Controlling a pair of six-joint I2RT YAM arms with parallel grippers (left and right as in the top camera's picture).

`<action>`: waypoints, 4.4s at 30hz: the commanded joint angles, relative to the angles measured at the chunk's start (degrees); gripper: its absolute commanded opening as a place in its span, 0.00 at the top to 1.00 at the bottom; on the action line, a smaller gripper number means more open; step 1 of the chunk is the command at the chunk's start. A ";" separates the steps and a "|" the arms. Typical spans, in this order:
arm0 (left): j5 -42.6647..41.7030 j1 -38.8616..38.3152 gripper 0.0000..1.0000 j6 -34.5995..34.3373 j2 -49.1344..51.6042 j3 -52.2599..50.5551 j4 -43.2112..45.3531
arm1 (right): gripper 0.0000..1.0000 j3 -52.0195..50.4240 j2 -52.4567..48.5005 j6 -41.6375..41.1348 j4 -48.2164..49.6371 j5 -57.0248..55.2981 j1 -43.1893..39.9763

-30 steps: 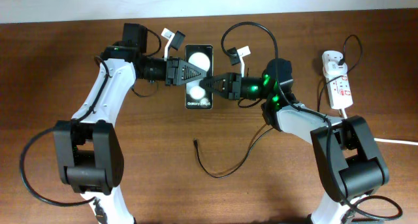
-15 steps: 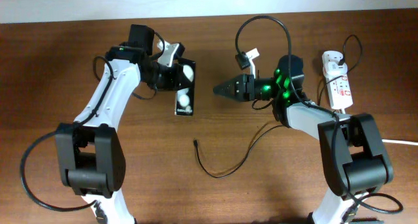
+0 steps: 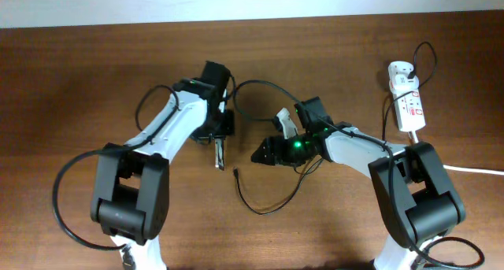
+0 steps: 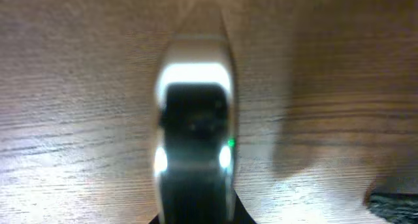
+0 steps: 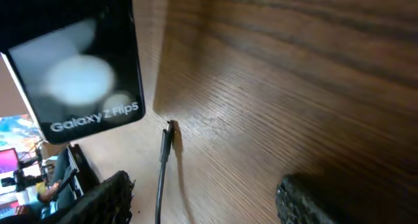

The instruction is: Plug charger to phone and switch on socket

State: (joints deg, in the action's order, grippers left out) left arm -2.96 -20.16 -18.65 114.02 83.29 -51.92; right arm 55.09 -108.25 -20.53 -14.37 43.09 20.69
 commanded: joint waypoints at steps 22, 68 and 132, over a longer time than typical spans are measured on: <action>2.16 -0.04 1.00 -1.66 -0.48 -5.11 1.77 | 0.01 -0.83 -1.09 1.22 0.50 -9.27 0.02; -36.94 23.54 1.00 11.82 -1.42 -5.49 9.84 | 0.78 8.17 -0.48 -20.48 -13.11 -50.73 22.88; -75.89 25.18 1.00 18.18 -1.44 -9.42 23.17 | 0.96 -14.27 15.85 -17.92 37.75 -16.81 23.52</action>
State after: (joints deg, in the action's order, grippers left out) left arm -77.08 4.97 -0.08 113.97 73.76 -28.64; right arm 41.06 -92.73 -38.63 23.03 26.94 43.92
